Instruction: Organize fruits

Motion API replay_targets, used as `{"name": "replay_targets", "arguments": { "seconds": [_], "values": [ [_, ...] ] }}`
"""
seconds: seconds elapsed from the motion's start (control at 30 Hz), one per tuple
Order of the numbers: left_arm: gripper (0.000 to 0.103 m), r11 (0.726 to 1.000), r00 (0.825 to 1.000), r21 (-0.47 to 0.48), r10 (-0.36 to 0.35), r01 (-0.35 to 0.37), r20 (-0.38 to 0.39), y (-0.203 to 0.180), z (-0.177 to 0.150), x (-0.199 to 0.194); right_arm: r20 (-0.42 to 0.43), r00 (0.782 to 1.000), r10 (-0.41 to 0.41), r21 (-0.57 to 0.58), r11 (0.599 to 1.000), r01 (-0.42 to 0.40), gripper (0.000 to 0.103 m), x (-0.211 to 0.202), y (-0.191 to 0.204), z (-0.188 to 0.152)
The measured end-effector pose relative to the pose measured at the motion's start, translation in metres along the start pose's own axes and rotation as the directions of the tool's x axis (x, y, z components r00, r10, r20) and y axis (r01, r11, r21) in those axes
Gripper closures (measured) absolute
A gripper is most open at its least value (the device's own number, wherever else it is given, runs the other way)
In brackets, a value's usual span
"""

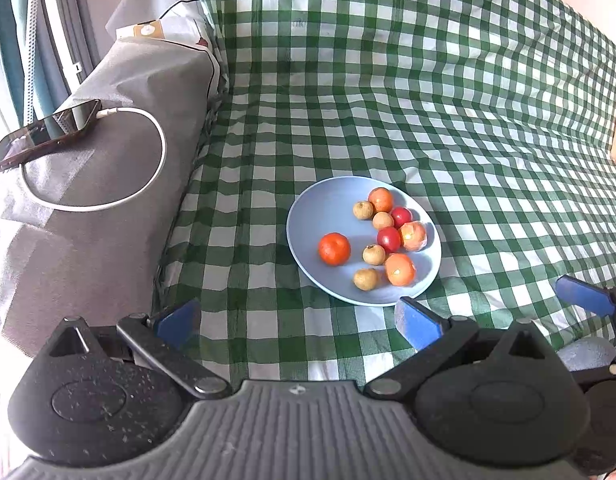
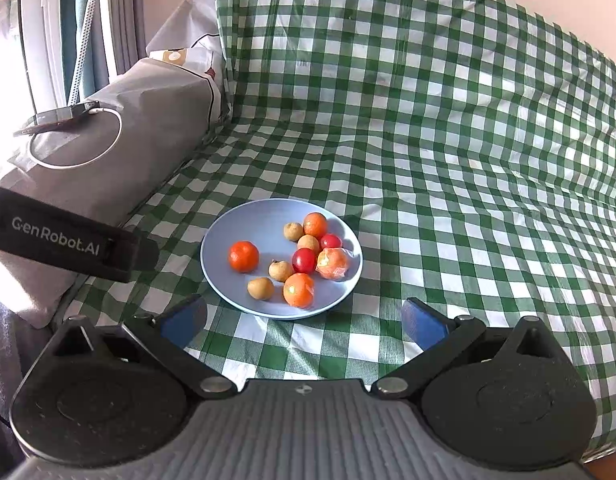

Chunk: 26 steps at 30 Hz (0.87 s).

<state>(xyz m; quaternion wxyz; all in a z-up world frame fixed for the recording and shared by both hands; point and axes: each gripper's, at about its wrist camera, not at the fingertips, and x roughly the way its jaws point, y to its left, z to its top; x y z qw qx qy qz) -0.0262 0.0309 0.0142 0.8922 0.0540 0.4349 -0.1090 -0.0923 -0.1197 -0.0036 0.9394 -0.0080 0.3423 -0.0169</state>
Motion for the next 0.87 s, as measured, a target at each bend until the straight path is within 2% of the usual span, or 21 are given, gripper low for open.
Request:
{"name": "replay_targets", "arguments": {
  "seconds": [0.4, 0.63, 0.87],
  "values": [
    [0.000, 0.999, 0.999, 0.034, 0.042, -0.042, -0.006, -0.002, -0.001, 0.007, -0.011, 1.000, -0.005, 0.019, 1.000, 0.005, 0.001, 0.005, -0.003, 0.001],
    [0.000, 0.999, 0.999, 0.018, 0.032, -0.031, -0.028, 0.000, 0.000, 0.013, -0.019, 1.000, -0.005, 0.019, 1.000, 0.005, 0.001, 0.009, -0.002, 0.001],
    [0.000, 0.998, 0.998, 0.015, 0.059, -0.059, -0.019, 0.001, -0.002, 0.014, -0.025, 1.000, 0.005, 0.010, 1.000, -0.004, 0.001, 0.011, 0.000, -0.001]
  ]
}}
